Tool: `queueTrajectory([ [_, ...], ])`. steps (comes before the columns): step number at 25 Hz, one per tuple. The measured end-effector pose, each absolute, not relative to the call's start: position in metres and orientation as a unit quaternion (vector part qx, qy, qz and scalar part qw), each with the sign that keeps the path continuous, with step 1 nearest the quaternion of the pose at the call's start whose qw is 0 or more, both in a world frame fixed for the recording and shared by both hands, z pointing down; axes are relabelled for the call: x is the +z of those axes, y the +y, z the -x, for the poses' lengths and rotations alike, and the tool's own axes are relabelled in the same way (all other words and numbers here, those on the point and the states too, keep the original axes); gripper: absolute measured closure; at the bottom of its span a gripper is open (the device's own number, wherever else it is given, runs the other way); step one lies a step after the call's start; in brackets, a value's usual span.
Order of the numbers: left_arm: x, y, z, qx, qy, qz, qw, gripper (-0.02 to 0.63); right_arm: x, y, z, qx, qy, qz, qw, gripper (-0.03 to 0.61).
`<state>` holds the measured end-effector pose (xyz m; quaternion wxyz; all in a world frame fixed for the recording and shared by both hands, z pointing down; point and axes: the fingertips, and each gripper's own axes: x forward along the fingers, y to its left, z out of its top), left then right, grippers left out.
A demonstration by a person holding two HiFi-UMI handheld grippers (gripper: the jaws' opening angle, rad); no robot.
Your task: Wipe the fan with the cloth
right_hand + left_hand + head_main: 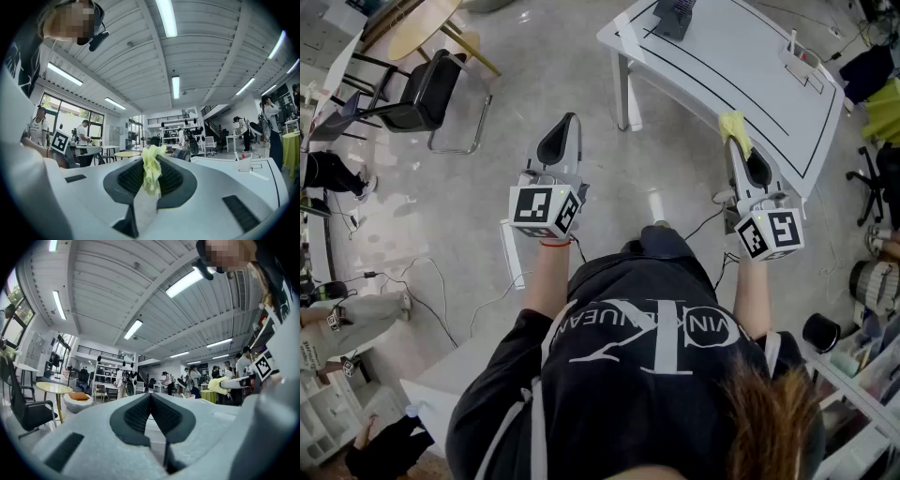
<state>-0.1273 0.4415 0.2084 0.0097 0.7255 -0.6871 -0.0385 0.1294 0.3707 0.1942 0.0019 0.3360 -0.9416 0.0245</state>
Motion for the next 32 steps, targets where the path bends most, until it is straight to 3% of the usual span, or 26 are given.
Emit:
queueTrajectory([
  [21,0.231,0.442,0.124,-0.040,-0.675,-0.735,0.040,0.601,0.214,0.373,-0.127,0.060,-0.938,-0.341,0.009,0.520],
  [32,0.232,0.366,0.141,-0.034,-0.661,-0.749,0.040,0.603,0.216,0.301,-0.103,0.053,-0.943,-0.329,0.010,0.517],
])
